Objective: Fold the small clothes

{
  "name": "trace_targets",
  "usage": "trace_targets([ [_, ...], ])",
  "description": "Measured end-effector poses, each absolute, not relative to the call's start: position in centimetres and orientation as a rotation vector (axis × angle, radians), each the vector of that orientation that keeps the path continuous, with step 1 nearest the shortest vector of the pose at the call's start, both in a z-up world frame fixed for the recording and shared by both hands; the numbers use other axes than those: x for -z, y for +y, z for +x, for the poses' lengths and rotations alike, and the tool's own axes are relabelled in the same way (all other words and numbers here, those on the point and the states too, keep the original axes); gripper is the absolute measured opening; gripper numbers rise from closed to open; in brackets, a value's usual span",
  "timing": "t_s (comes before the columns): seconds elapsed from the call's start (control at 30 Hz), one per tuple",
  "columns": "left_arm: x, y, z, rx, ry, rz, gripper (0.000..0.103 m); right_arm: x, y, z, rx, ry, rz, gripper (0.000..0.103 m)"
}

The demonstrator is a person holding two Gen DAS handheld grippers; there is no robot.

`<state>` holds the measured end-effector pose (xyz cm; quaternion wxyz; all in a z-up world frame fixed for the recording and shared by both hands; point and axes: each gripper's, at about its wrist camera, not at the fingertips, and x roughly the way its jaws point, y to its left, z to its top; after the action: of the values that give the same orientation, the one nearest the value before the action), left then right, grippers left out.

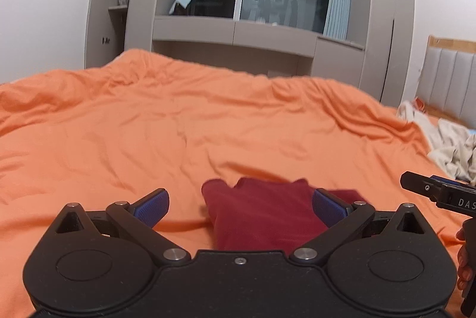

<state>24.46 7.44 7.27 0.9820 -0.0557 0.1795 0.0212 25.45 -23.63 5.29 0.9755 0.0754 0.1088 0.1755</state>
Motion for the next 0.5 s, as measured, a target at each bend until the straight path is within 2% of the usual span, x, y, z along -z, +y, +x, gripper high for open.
trace_targets([
  [0.5, -7.0, 6.4, 14.1, -0.036, 0.222, -0.103, 0.102, -5.1, -23.3, 14.4, -0.381, 0.085, 0.099, 0.103],
])
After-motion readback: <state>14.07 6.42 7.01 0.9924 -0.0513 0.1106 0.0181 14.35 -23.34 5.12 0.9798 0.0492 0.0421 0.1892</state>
